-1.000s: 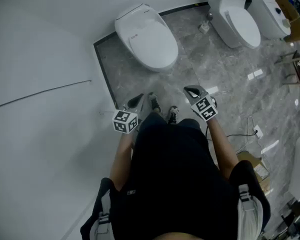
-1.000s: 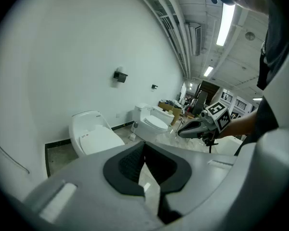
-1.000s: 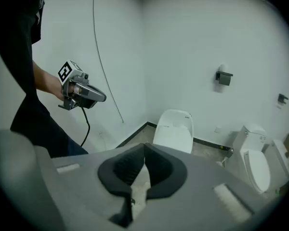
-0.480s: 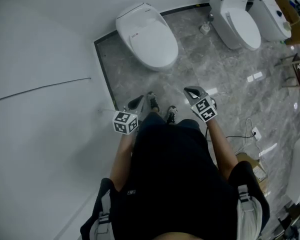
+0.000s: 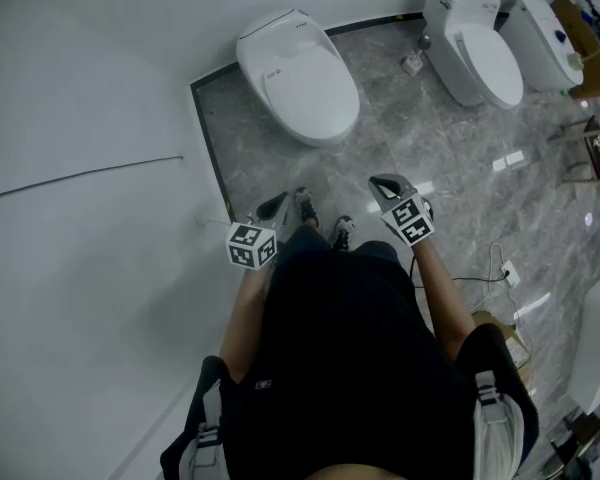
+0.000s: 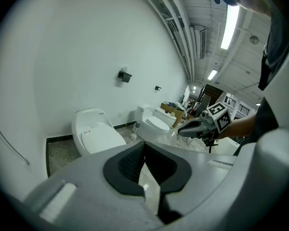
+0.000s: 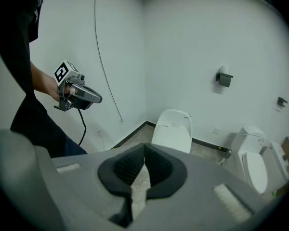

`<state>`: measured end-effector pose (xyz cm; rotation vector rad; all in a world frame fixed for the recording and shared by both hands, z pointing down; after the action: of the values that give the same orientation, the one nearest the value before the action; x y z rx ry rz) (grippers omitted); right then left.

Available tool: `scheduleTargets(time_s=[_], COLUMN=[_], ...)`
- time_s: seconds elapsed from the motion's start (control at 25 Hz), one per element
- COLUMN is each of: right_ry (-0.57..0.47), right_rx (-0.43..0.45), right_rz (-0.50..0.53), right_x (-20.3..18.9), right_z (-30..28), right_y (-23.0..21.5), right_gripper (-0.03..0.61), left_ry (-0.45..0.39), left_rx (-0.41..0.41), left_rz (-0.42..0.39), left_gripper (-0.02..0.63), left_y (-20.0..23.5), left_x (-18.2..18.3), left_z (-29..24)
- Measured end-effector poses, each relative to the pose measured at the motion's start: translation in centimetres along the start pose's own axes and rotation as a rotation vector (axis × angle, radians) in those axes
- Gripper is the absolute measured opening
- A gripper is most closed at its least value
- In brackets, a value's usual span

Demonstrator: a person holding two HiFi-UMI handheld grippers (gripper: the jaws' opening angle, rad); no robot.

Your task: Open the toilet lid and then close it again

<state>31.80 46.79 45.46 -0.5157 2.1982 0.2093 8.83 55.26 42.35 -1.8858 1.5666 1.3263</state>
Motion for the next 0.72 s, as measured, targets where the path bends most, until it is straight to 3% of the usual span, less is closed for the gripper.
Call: scheduleTargets(time_s=[0.72], right_ry=[0.037], right_rx=[-0.010], right_rz=[-0.007], right_x=[2.7], right_z=[-4.0], right_y=[-0.9], right_gripper=[0.005], left_ry=[0.008], left_rx=[-0.034], left_rz=[0.027], left_gripper=[0.011], left_y=[5.4], left_x=[1.7], left_z=[-1.7])
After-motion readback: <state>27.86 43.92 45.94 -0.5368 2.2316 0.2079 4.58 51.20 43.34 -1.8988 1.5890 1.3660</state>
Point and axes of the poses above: the fingertips, and each gripper's own axes: z backward along the fingers, y to its left, x out of its top, the point moved 4 cm from there along z, backward along the fingers, and after that the axes turned 1 degree about -z, right-handed, at the moved point
